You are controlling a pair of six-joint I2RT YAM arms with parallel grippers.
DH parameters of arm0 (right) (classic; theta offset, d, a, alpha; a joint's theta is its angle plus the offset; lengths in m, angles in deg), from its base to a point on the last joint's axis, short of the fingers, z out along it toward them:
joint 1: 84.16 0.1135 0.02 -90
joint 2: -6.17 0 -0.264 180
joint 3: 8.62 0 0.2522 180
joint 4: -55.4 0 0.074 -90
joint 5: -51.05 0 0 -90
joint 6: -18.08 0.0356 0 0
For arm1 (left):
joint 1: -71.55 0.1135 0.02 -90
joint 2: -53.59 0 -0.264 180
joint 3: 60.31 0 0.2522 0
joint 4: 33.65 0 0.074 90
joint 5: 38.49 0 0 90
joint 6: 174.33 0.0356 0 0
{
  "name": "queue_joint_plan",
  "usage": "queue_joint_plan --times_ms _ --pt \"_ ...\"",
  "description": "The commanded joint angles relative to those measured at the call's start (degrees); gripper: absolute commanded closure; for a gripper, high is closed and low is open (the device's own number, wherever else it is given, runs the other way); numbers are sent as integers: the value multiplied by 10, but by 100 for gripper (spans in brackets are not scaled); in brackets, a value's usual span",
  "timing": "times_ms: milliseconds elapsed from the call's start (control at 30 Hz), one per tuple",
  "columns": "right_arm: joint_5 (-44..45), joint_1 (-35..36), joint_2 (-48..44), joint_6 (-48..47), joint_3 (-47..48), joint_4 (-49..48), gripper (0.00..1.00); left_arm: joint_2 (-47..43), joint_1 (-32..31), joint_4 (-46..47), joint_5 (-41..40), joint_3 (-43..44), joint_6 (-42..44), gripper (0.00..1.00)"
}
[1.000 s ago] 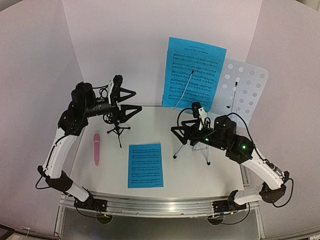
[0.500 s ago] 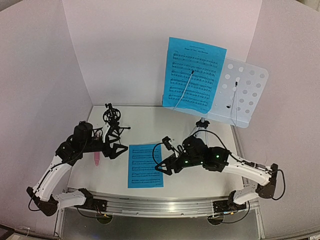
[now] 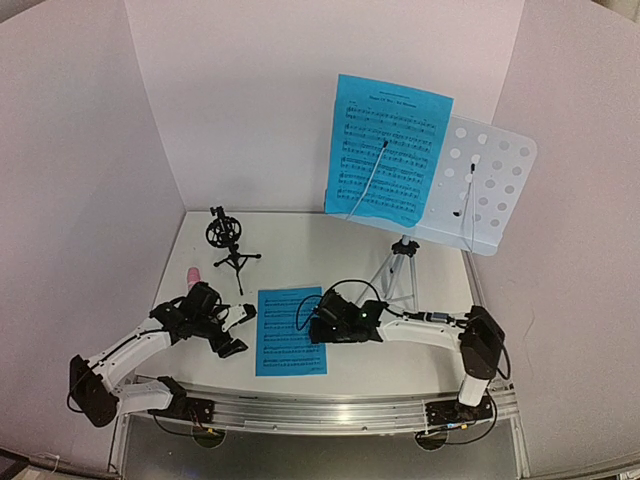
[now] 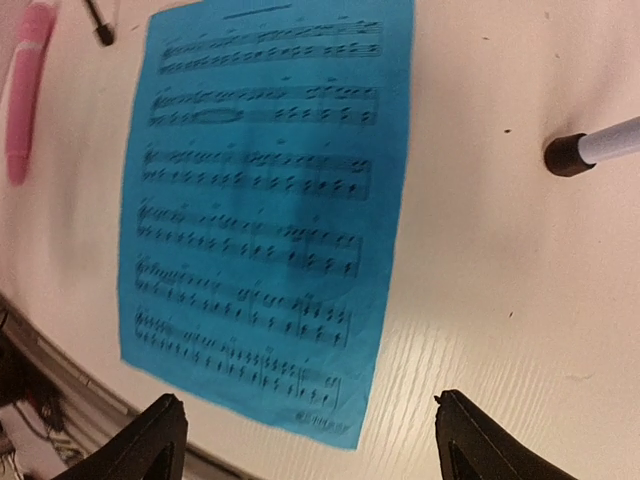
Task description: Set up the instrument practice props
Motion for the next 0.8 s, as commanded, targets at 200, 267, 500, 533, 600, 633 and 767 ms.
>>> queue_joint_plan --times_ms 200,267,500,533,600,633,767 --pt "38 -71 186 0 150 8 17 72 1 134 17 -102 211 21" --pt "33 -83 208 -3 163 9 18 87 1 162 24 -111 229 21" --pt "-2 -106 277 -46 222 8 19 129 -4 202 52 -119 269 20" --pt "-17 -109 286 -50 229 5 20 136 -8 206 53 -119 273 20" --pt "-44 -111 298 -55 233 -11 22 149 -11 216 54 -123 282 20" --pt "-54 -112 301 -54 230 -22 22 153 -11 224 55 -127 289 20" --pt "-84 -116 294 -33 194 -76 25 166 -11 261 54 -143 307 22"
